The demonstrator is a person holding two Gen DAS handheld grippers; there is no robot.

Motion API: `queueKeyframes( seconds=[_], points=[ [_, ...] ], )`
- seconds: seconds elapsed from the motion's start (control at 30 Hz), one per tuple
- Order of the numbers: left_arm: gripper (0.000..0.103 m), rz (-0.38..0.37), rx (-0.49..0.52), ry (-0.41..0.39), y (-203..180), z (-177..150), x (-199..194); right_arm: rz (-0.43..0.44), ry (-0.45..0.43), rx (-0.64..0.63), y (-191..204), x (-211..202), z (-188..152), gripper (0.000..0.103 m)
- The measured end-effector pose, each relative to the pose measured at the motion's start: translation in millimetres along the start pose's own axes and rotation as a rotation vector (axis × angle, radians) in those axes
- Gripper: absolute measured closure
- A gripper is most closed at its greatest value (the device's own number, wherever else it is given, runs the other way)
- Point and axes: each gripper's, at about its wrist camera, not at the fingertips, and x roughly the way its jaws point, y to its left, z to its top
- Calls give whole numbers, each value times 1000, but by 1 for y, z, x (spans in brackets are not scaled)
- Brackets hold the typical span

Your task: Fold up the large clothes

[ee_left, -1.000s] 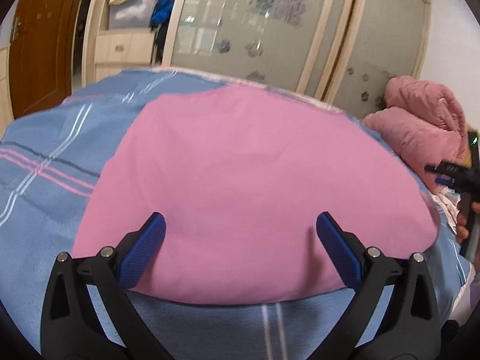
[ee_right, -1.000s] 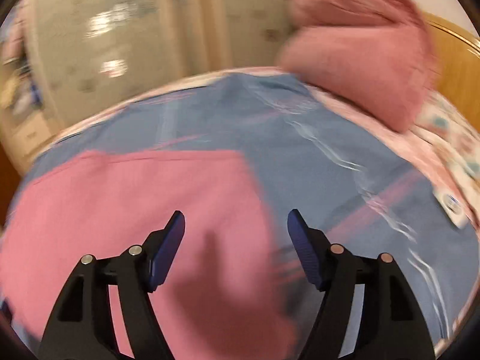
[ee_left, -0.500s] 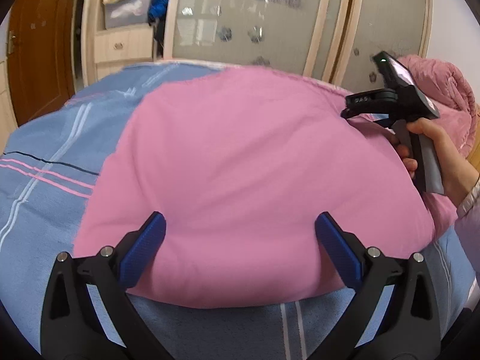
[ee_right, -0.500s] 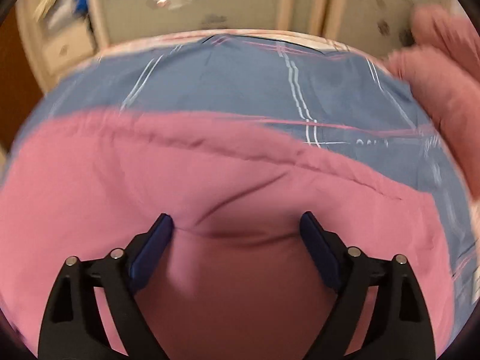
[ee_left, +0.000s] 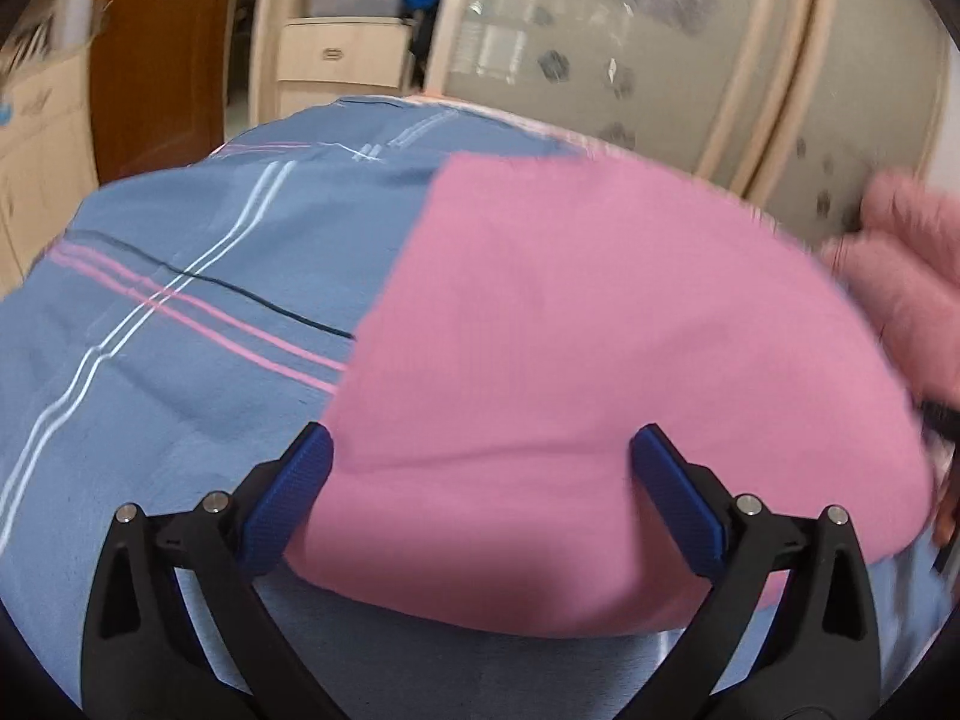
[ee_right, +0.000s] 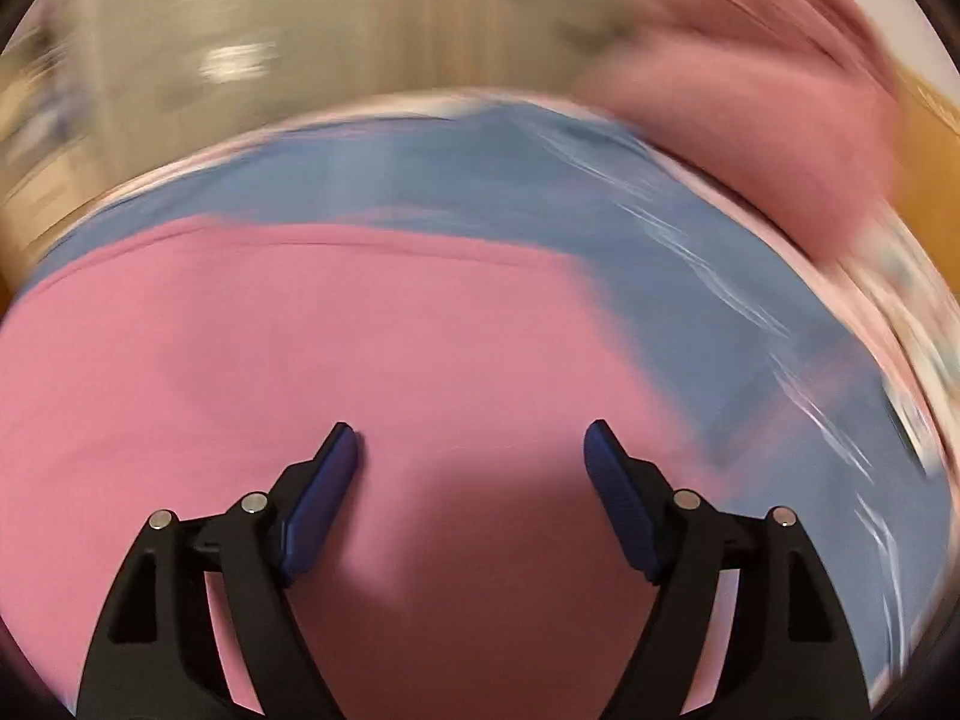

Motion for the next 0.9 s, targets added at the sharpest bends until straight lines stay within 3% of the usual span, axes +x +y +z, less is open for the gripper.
queueKeyframes(
  seconds=[0.07,0.13,0.17,0.23,0.3,0.37,0.47,0.53,0.57,0.63,0.73,0.9],
  points=[
    [3,-47,-5,-135,-2,4,-30,116,-57,22,-17,-31,-10,28],
    [2,-80,78,-184,-26,5,-45,179,-135,-85,0,-64,-31,28],
    [2,-107,139,-146,-44,2,-41,232,-146,-160,15,-77,-46,28],
    [2,-117,192,-44,-61,-8,-20,296,-77,-245,42,-86,-77,28],
    [2,-77,203,30,-63,-19,-1,259,-6,-311,58,-72,-101,28],
    [2,-20,202,86,-59,-20,4,219,6,-327,53,-61,-114,27],
    [2,47,122,98,-38,-13,-13,182,15,-151,1,-53,-111,27],
    [3,124,92,88,-22,-18,-25,83,17,-72,-25,-60,-112,27],
    [3,114,75,70,-17,-20,-37,69,-3,-52,-35,-74,-118,27],
    [3,48,86,-8,-21,-23,-74,139,-72,-58,-37,-112,-138,27],
    [2,66,151,-113,-44,-48,-138,151,-190,-108,-26,-169,-171,20],
    [2,-49,165,-113,-82,-95,-199,232,-263,-183,8,-213,-168,16]
  ],
)
